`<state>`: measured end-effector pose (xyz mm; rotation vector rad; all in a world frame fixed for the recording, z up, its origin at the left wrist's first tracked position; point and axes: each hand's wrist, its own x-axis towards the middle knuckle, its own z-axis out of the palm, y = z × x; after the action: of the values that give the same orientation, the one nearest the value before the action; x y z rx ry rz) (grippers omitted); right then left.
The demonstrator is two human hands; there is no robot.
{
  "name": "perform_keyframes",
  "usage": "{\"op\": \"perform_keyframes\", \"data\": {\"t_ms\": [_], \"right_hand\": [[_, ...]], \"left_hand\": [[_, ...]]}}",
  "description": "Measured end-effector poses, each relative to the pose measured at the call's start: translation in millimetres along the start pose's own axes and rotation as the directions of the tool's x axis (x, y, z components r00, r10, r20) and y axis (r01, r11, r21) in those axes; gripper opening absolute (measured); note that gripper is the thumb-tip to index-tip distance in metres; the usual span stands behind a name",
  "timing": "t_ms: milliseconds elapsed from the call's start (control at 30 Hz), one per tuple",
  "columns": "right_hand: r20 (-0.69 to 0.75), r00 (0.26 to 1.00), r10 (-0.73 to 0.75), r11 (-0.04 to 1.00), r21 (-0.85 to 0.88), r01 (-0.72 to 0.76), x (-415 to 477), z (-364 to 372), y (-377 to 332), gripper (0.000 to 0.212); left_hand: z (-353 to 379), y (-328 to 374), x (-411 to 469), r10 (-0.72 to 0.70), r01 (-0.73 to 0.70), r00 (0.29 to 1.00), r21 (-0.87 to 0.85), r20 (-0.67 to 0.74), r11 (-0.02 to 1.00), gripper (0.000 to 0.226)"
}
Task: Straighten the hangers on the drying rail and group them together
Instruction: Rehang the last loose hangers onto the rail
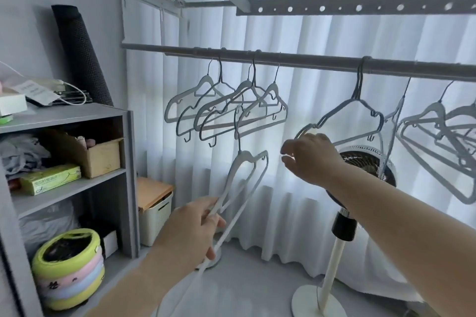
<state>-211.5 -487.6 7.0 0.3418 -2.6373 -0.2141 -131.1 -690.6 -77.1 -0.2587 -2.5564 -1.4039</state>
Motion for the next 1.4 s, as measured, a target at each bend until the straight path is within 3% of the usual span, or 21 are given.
{"op": "perform_keyframes", "data": {"t_ms": [67,167,367,533,867,1033,1400], "right_hand": [[0.097,0.995,0.034,0.999,-0.013,-0.033,1.8,1.3,15.4,0.029],[0.095,0.993,0.066,0.998,-0.001,-0.066,7.6,0.3,35.5,0.028],[-0.239,0.971,0.019,0.999,-0.042,-0.03,45.5,-23.9,79.1,0.028],[-0.347,0.936,0.055,0.996,-0.046,-0.075,87.5,-47.9,134.3,0.031],[-0.199,0.951,0.235,0.96,-0.105,-0.259,129.3,-49.3,214.2,0.046],[-0.242,0.955,0.171,0.979,-0.066,-0.193,139.3,-40.2,222.2,0.041],[-0.257,0.965,0.05,0.997,-0.038,-0.062,138.2,-36.8,231.6,0.05]], "left_hand": [[0.4,14.0,15.8,0.022,-0.022,1.0,0.005,0.007,1.0,0.032],[5.6,32.5,43.3,0.073,-0.073,0.997,0.003,-0.003,0.997,0.026],[24.9,68.4,100.7,0.111,-0.111,0.994,0.004,-0.021,0.994,0.026],[42.7,95.2,141.2,0.159,-0.158,0.987,0.079,-0.011,0.984,0.036],[79.4,132.9,202.3,0.246,-0.235,0.968,0.171,-0.047,0.957,0.024],[89.9,155.0,230.0,0.259,-0.242,0.963,0.188,-0.069,0.952,0.024],[113.8,163.1,253.6,0.15,-0.148,0.989,0.119,-0.005,0.982,0.023]]}}
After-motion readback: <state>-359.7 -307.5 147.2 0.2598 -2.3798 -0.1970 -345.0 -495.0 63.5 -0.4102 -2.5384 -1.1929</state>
